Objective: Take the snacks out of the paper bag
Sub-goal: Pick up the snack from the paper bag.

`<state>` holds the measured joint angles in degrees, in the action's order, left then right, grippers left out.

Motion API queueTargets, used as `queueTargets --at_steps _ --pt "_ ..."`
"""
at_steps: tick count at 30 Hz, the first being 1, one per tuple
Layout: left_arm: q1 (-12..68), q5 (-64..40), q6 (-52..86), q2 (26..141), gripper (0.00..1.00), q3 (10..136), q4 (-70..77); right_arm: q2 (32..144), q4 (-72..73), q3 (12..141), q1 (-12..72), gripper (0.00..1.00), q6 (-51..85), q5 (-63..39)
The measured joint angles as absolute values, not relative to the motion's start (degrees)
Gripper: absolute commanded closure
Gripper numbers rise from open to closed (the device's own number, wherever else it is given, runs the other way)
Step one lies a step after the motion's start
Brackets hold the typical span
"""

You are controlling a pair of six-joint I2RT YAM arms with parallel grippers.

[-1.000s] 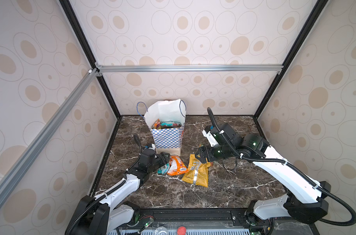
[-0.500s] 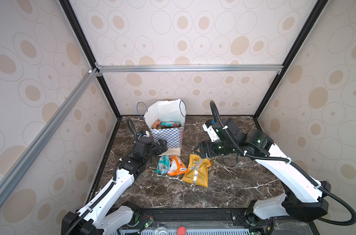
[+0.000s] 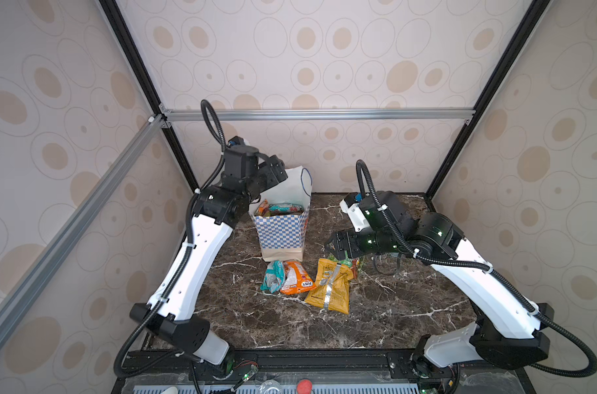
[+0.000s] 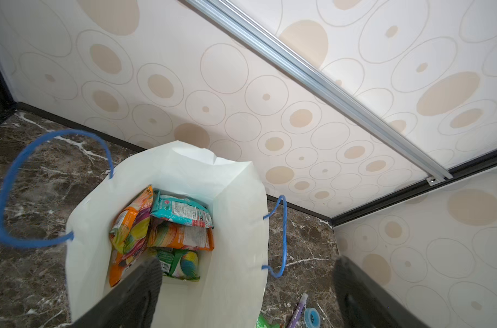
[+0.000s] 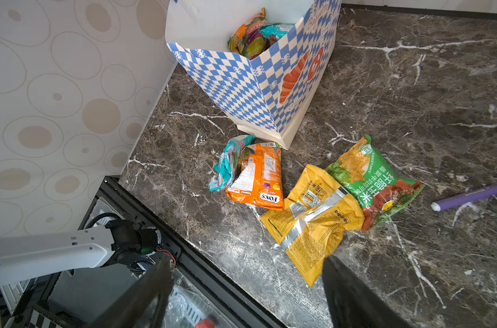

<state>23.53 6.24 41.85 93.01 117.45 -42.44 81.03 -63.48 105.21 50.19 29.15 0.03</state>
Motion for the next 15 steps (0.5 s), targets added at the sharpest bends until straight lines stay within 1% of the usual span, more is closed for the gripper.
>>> queueTargets --at_steps 4,6,9,15 --pt "23.40 6.09 40.18 107.11 0.12 134.63 -50.46 81.01 -64.36 105.56 50.22 0.14 29.04 0.84" --pt "23.16 5.78 39.86 112.01 0.14 139.44 -52.90 80.75 -64.73 105.73 50.22 0.14 29.06 1.56" --pt "22.79 5.72 39.55 116.11 0.17 139.85 -55.66 79.75 -65.32 105.75 50.19 0.14 29.08 2.94" --pt "21.43 6.13 38.26 119.02 0.20 136.64 -58.50 76.55 -65.69 105.75 50.19 0.14 29.08 5.85"
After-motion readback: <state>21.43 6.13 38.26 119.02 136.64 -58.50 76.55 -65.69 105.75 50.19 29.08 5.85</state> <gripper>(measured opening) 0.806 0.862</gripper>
